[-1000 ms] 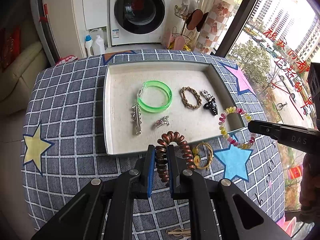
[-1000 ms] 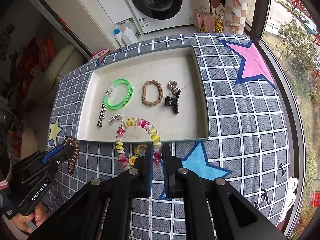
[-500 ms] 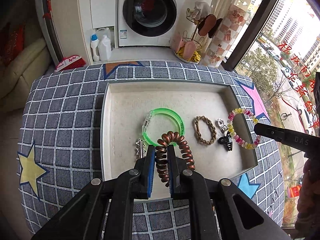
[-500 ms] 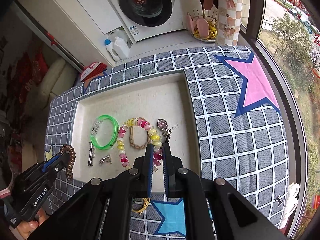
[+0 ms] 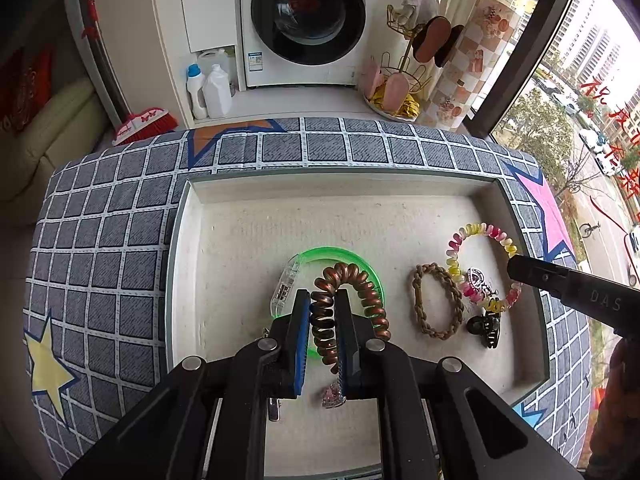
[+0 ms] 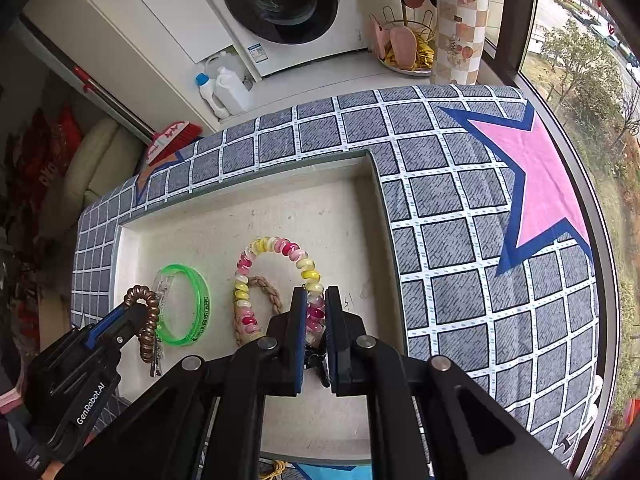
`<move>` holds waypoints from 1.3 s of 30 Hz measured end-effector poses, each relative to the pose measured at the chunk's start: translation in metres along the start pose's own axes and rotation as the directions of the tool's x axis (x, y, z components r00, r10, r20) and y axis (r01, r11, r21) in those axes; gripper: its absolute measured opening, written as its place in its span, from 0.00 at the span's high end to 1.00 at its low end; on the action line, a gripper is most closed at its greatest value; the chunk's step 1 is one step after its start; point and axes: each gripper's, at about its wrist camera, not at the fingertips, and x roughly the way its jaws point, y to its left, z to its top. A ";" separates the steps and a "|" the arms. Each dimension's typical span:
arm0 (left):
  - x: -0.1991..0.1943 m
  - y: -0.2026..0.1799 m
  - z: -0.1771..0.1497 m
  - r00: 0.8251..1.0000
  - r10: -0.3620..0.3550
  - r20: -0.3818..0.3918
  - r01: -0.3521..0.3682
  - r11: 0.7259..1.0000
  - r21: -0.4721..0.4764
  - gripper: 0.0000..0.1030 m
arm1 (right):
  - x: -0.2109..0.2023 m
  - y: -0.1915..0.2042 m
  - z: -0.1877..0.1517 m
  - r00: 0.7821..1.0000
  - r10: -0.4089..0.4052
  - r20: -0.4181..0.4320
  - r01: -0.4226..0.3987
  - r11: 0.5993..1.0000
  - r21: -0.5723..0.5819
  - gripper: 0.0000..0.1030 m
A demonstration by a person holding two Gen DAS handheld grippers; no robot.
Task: Organize jewelry
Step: 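Lift both held items and carry them over the white tray, then open the right tool to drop the bracelet while the left releases the coil hair tie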
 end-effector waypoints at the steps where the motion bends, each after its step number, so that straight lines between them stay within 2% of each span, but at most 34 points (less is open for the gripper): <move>1: 0.003 0.000 0.001 1.000 0.004 -0.004 -0.004 1.000 0.000 0.77 | 0.002 -0.001 0.001 1.000 -0.001 -0.002 0.001 1.000 0.002 0.91; 15: 0.035 -0.008 -0.007 0.991 0.124 -0.044 -0.121 0.990 0.078 0.76 | 0.033 -0.004 0.006 0.999 -0.023 -0.049 0.022 1.000 -0.018 0.90; 19: 0.032 -0.008 -0.009 0.991 0.128 -0.045 -0.125 0.989 0.079 0.76 | 0.035 -0.003 0.005 0.998 -0.015 -0.064 0.014 1.000 -0.021 0.87; 20: 0.031 -0.009 -0.010 0.991 0.127 -0.044 -0.123 0.989 0.082 0.76 | 0.035 -0.004 0.006 0.998 -0.011 -0.066 0.010 1.000 -0.022 0.83; 23: 0.028 -0.010 -0.011 0.991 0.130 -0.042 -0.126 0.988 0.091 0.76 | 0.031 -0.003 0.005 0.998 0.005 -0.057 -0.006 1.000 -0.018 0.58; 24: 0.026 -0.010 -0.011 0.991 0.131 -0.040 -0.127 0.988 0.091 0.76 | 0.029 -0.003 0.004 0.999 0.016 -0.051 -0.016 1.000 -0.016 0.56; 34: 0.011 -0.008 -0.013 0.990 0.139 -0.019 -0.137 0.986 0.094 0.76 | 0.004 0.004 0.001 0.998 0.067 -0.005 -0.067 0.998 -0.002 0.56; 39: 0.003 -0.008 -0.012 0.993 0.121 -0.003 -0.121 0.989 0.081 0.76 | -0.003 0.001 -0.001 0.997 0.083 0.000 -0.083 0.996 0.020 0.55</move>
